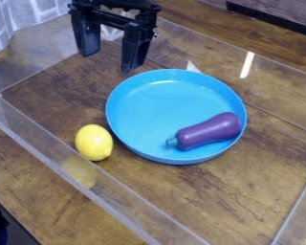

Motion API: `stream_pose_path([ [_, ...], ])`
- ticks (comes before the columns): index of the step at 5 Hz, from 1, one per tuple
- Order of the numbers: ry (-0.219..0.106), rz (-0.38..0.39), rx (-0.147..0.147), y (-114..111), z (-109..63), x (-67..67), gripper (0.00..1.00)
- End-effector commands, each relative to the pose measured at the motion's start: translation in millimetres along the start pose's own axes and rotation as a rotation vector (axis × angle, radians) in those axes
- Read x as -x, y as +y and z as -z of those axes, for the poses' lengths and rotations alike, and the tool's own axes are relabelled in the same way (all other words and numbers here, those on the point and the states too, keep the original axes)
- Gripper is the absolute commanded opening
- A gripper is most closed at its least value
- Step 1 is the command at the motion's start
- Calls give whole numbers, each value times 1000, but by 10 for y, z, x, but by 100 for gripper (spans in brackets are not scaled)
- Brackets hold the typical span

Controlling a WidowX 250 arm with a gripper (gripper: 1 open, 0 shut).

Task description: Remove the purple eggplant from the blue tray and put it on the table

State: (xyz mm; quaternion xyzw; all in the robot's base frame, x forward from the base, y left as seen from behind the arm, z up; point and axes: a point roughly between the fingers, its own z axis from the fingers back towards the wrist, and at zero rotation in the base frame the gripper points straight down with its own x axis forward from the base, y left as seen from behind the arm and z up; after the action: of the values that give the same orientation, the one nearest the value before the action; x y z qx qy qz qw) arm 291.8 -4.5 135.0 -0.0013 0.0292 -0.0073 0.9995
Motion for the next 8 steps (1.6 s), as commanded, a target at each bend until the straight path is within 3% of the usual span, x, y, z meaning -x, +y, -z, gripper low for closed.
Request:
stream_pose_path([
  [1, 14, 22, 2, -29, 70, -15, 100],
  [3, 34, 86, 4, -114, 210, -73, 100],
  [4, 27, 173, 5, -236, 280, -149, 100],
  [6, -19, 399, -7, -616, 375, -326, 100],
  [8, -59, 475, -28, -963, 531, -468, 100],
])
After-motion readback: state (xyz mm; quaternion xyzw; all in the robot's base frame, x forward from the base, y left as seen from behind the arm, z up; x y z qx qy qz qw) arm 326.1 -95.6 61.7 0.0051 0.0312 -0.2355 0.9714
